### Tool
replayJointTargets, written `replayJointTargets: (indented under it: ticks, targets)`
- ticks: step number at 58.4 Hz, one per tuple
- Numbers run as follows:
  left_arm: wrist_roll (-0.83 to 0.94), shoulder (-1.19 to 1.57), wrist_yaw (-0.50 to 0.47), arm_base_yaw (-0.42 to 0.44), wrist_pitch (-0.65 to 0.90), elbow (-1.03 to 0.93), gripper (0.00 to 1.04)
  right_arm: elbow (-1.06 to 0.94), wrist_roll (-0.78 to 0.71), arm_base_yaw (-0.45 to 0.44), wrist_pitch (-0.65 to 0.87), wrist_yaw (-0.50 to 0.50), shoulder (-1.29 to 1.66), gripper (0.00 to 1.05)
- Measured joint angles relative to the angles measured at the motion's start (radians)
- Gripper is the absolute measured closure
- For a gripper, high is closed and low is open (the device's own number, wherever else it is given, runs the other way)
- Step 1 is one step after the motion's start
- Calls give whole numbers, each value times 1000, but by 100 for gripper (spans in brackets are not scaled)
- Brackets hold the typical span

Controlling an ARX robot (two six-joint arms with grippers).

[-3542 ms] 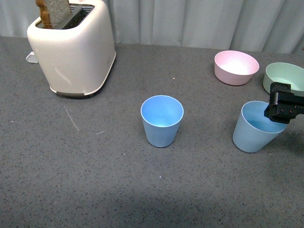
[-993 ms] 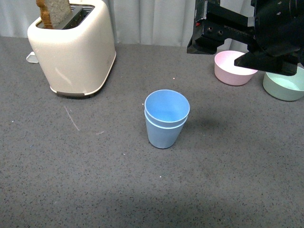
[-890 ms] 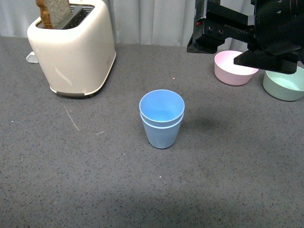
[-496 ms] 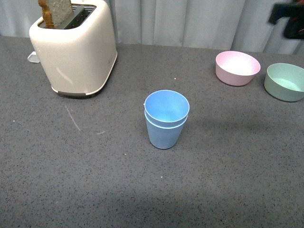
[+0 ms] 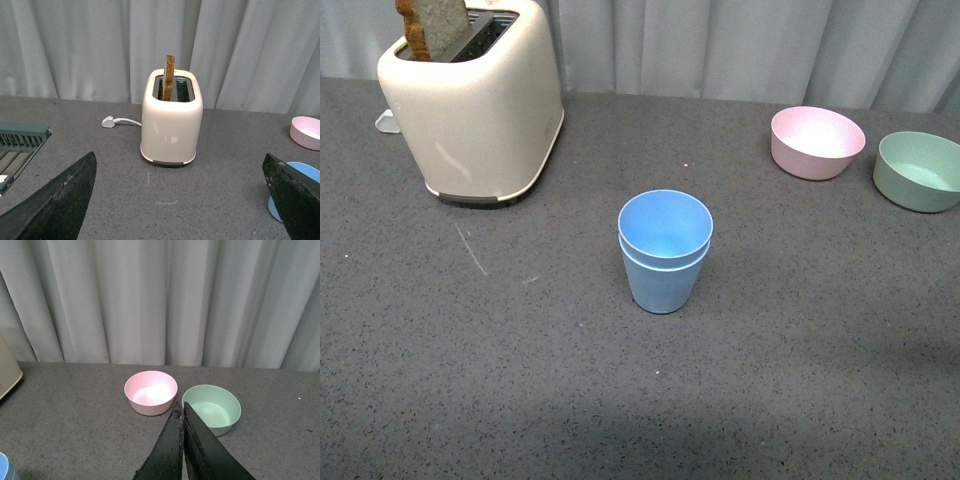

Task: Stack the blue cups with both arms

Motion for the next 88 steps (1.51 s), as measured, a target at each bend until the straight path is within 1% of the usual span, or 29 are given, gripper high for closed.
replayJointTargets:
  ticks: [12, 15, 22, 48, 88]
  targets:
    - [0, 0, 0, 0, 0, 0, 7, -65, 0, -35, -117, -42, -183, 104]
    - [0, 0, 0, 0, 0, 0, 7, -76, 0, -71, -148, -99, -226, 104]
    - [0, 0, 0, 0, 0, 0, 7, -98, 0, -116, -226, -113, -327, 104]
    - [0, 0, 0, 0, 0, 0, 7, -132, 0, -117, -518, -120, -663, 104]
    - [0, 0, 0, 0, 0, 0, 7, -132, 0, -117, -810, -120, -969, 104]
